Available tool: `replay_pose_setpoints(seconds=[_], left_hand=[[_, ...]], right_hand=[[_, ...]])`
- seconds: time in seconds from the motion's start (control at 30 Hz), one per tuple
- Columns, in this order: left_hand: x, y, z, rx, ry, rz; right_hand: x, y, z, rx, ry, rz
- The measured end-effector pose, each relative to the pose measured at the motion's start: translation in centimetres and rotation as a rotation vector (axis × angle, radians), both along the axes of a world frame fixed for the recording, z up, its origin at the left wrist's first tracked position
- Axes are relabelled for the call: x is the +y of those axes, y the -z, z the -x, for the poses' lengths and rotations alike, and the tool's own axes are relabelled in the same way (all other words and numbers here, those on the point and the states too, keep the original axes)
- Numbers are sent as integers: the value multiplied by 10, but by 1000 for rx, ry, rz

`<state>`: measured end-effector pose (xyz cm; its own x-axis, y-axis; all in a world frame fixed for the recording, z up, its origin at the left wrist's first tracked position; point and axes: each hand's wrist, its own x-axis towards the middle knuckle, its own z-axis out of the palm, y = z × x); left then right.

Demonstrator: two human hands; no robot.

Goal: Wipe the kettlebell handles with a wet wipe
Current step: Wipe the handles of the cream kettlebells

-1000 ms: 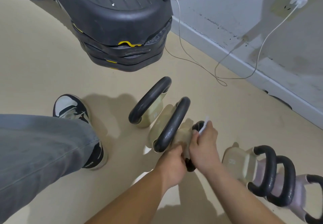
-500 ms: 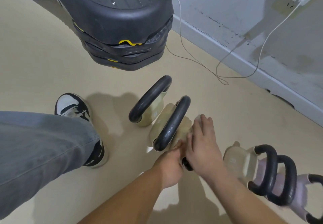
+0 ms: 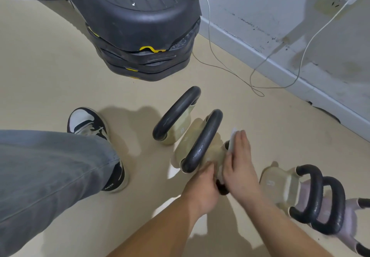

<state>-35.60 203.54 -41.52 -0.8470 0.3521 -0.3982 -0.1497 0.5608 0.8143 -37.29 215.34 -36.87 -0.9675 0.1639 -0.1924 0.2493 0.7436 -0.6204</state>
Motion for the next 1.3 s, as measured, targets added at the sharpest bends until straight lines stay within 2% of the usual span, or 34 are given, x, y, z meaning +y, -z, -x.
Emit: replay_pose_setpoints(seconds=[0.03,0.07,0.13,0.2,0.37,0.43,0.53,0.67,0.83,1.0,1.03,1.1,1.17,1.2,1.3], left_hand=[[1,-4,-1,-61,-38,-94],[2,-8,-2,-146,-81,-93],[4,-14,0,-126,-135,-82],[3,-13,0,-124,-145,-88],[-4,-13,4,-283,-173,-152],[-6,-7,6,-372,-231,-335],[-9,-11,4,-463,-285,-446],[-3,-18,4,-555,-358,-541],[-1,-13,9,-665,-433,-631],[6,-18,3,-702,-403,-835],[10,-14,1,-724,-433,-843],[16,-2,-2,-645,-431,-693],[23,5,-8,-638,-370,-665],[26,8,-10,-552,-337,-558],[37,6,-12,-455,-233,-325]], right_hand=[[3,-3,18,-62,68,57],[6,-7,35,-145,159,127],[10,-18,57,-339,300,286],[13,-26,62,-432,359,369],[-16,-28,24,-250,409,279],[-30,-26,-2,-217,431,275],[-48,-21,-38,-203,458,269],[-53,-19,-54,-209,509,401],[-36,-39,-25,-266,615,541],[-12,-58,11,-492,848,824],[-10,-58,14,-520,883,891],[-9,-60,18,-534,950,1024],[-7,-65,19,-461,974,1105],[0,-62,20,-443,1020,1083],[18,-64,18,-478,1126,1261]])
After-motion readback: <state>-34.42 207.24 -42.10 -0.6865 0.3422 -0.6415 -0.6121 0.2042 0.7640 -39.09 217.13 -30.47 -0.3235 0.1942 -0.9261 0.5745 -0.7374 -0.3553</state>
